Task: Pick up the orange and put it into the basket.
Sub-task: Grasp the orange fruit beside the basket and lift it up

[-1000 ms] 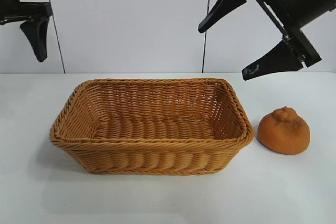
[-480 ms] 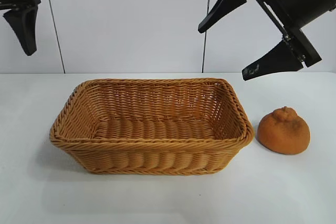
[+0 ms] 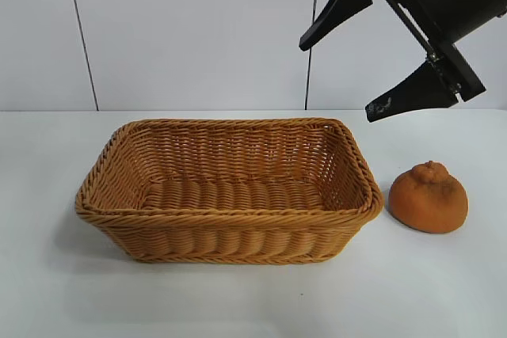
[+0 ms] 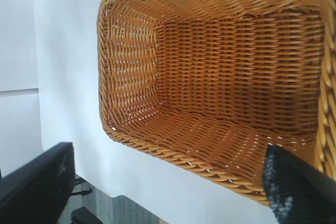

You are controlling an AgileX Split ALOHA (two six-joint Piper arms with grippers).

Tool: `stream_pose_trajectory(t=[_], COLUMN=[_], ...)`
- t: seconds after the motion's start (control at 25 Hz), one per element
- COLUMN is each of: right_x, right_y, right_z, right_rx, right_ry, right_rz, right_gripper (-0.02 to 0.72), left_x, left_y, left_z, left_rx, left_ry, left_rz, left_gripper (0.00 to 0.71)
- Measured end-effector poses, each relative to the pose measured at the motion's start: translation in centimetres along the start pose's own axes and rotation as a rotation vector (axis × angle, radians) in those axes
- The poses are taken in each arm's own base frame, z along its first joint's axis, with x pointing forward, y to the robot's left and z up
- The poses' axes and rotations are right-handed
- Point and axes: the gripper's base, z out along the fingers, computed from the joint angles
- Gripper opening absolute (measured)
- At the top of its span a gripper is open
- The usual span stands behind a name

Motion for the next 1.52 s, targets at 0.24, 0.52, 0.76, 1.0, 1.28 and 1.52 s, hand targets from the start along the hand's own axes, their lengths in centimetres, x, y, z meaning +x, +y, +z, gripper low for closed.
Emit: stream_pose_trajectory(t=[0.24, 0.52, 0.76, 1.0, 1.28, 1.52], right_x=[0.0, 0.0, 0.0, 0.0, -0.1, -1.9], right_y=[0.0, 0.0, 0.0, 0.0, 0.2, 0.8], right_z=[0.0, 0.0, 0.0, 0.0, -0.3, -2.4], right_rx=[0.000, 0.000, 0.001, 0.002, 0.015, 0.178], right_ry=[0.000, -0.001, -0.001, 0.001, 0.028, 0.009], right_rz=[0.000, 0.000, -0.001, -0.002, -0.037, -0.099], right_gripper=[0.664, 0.664, 0.664, 0.664, 0.664, 0.664], left_x=[6.5, 12.4, 14.8, 18.1, 19.8, 19.8], left_y=[0.3, 0.7, 0.7, 0.7, 0.7, 0.7], left_z=[0.1, 0.7, -1.0, -2.4, -2.8, -2.8], left_rx=[0.002, -0.008, -0.015, -0.007, -0.003, -0.003], left_ry=[-0.136, -0.332, -0.544, -0.771, -0.886, -0.886], left_rz=[0.005, 0.023, 0.042, 0.059, 0.067, 0.067], left_gripper=[0.644, 0.644, 0.644, 0.644, 0.644, 0.644])
